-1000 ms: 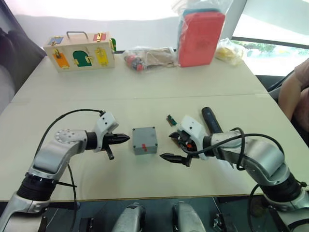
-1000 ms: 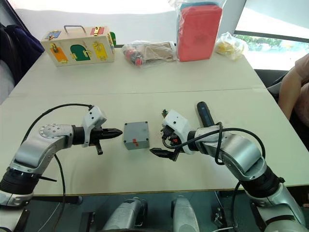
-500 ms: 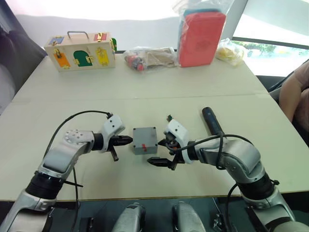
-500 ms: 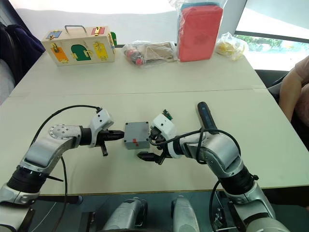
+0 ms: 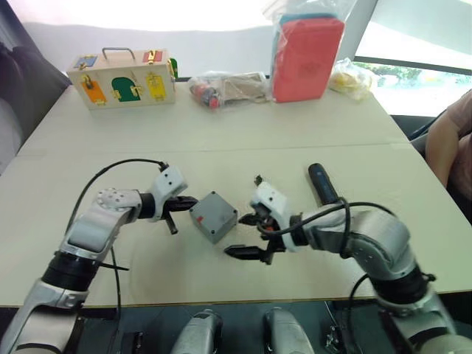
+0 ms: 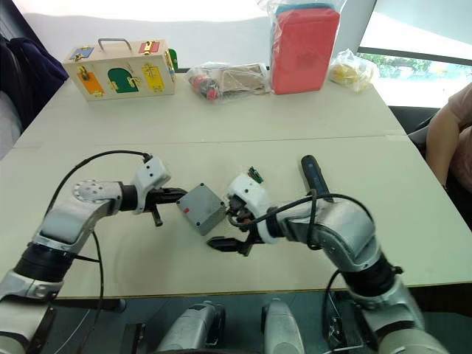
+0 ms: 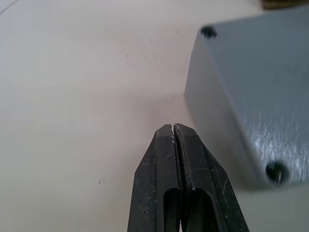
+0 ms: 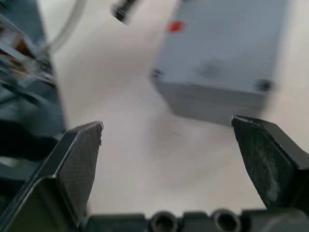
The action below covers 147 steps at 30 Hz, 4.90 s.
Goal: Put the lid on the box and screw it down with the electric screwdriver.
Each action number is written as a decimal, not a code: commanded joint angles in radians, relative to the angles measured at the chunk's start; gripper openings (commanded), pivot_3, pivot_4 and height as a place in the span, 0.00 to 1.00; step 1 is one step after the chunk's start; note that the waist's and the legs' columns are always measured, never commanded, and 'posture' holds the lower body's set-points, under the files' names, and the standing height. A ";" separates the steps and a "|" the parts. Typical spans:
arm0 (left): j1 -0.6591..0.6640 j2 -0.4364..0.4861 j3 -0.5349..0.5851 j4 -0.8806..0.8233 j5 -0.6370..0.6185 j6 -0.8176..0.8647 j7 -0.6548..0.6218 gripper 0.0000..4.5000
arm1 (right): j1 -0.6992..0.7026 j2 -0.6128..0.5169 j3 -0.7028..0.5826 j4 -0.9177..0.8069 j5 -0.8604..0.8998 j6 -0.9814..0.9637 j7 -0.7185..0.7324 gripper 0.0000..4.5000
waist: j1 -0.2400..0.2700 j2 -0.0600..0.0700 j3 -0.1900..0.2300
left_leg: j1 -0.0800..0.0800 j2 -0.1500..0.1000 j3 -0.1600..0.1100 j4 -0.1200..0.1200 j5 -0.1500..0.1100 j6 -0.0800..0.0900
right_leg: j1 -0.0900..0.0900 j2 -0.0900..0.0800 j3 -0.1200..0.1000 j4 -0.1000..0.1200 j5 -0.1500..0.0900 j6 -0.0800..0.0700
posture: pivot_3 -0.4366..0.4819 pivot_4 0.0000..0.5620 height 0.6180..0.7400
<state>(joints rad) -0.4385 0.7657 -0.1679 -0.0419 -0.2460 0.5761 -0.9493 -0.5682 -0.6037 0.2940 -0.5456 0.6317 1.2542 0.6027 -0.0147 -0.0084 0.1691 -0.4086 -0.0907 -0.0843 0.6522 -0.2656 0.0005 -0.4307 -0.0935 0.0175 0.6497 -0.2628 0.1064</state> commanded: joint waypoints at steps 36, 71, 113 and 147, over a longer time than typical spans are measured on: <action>0.059 0.009 0.080 -0.204 -0.082 0.139 0.023 0.00 | 0.028 -0.016 0.033 0.025 -0.185 -0.214 0.157 1.00 | 0.004 -0.001 0.000 | 0.000 0.000 0.000 0.001 0.001 -0.002 | 0.001 -0.001 0.001 0.000 0.000 0.000 | 0.48 0.27 1.00; -0.028 0.054 0.144 -0.343 -0.338 0.285 -0.063 0.00 | 0.220 0.080 -0.184 0.239 -0.271 -0.466 0.004 0.39 | 0.003 -0.001 0.000 | 0.001 0.000 0.000 0.001 0.002 -0.003 | 0.002 0.001 0.002 0.000 0.000 0.000 | 0.48 0.27 1.00; 0.053 0.101 0.186 -0.255 -0.328 0.213 -0.049 0.00 | 0.020 0.195 -0.126 0.170 -0.169 -0.395 0.025 0.01 | 0.003 -0.001 -0.001 | 0.001 0.000 0.000 0.001 0.002 -0.003 | 0.002 0.000 0.002 0.000 0.000 0.000 | 0.48 0.27 1.00; 0.049 0.085 0.160 -0.279 -0.330 0.228 -0.017 0.00 | 0.061 0.234 -0.074 0.239 -0.233 -0.440 0.025 0.01 | 0.000 -0.001 -0.001 | 0.001 0.001 0.000 0.001 0.002 -0.004 | 0.001 0.001 0.002 0.001 0.000 0.000 | 0.48 0.27 1.00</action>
<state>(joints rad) -0.3693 0.8508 -0.0174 -0.3130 -0.5783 0.8176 -0.9606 -0.5045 -0.3715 0.2393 -0.2722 0.3887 0.8217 0.6282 -0.0143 -0.0093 0.1685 -0.4072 -0.0901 -0.0843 0.6530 -0.2633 -0.0035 -0.4294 -0.0925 0.0196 0.6508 -0.2628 0.1063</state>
